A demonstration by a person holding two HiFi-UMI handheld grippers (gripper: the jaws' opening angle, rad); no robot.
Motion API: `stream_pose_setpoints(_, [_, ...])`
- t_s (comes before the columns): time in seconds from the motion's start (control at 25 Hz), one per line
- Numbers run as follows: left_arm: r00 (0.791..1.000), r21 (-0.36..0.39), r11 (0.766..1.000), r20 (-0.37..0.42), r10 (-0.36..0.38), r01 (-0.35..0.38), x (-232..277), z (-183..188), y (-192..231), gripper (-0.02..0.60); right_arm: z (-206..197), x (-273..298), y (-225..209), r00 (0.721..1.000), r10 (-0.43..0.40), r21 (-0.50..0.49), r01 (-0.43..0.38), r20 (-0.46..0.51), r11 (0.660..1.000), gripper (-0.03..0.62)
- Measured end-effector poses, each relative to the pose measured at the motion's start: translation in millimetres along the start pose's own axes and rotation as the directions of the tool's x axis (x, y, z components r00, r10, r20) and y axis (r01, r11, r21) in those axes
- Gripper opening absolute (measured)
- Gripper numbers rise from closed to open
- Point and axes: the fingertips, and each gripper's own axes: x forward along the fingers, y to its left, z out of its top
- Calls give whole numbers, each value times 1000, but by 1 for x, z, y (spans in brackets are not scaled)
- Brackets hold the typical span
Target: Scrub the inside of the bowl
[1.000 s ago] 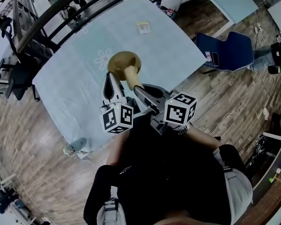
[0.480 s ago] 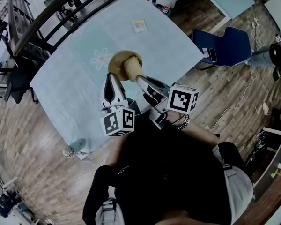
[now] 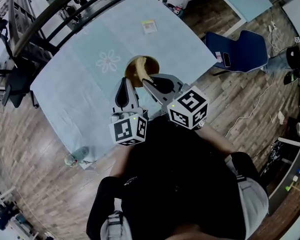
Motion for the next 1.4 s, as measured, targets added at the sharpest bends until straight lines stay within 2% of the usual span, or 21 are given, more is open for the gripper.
stream_pose_setpoints(0.08, [1000,1,1000,-16,1,-1,0,-3,1,17,-7,3,7,997,32,-113,-41,-74,993,41])
stream_pose_setpoints(0.2, [999,-2,1000,-33,6,-6,-1,-7,5,17,-25,8,16,977,74,-245,-123,-199,962,41])
stream_pose_setpoints(0.32, [999,-4,1000,-41,10,-10,-1,-7,9,17,-38,11,27,955,91,-319,-183,-283,930,41])
stream_pose_setpoints(0.44, [999,-17,1000,-46,23,-23,-1,-8,15,17,-39,12,30,951,78,-355,-187,-300,916,41])
stream_pose_setpoints(0.52, [998,-29,999,-46,39,-41,0,-8,21,17,-34,11,28,959,53,-360,-156,-279,920,41])
stream_pose_setpoints(0.64, [996,-46,996,-47,71,-73,0,-7,30,17,-22,7,13,975,-54,-346,-25,-217,938,41])
stream_pose_setpoints(0.76, [995,-48,995,-45,83,-85,-3,-5,31,17,-17,4,-6,964,-188,-324,120,-190,939,41])
stream_pose_setpoints(0.88, [997,-39,997,-47,59,-61,-4,-7,24,17,-24,10,-8,950,-232,-337,153,-209,929,41])
stream_pose_setpoints(1.0, [998,-25,999,-48,40,-41,-6,-10,15,17,-34,17,1,951,-190,-337,101,-244,936,41])
stream_pose_setpoints(1.28, [998,-27,998,-50,50,-51,-6,-10,19,17,-44,20,33,949,17,-254,-102,-315,962,41])
stream_pose_setpoints(1.4, [997,-26,998,-47,61,-62,-7,-10,23,17,-44,16,39,944,80,-208,-153,-319,966,41])
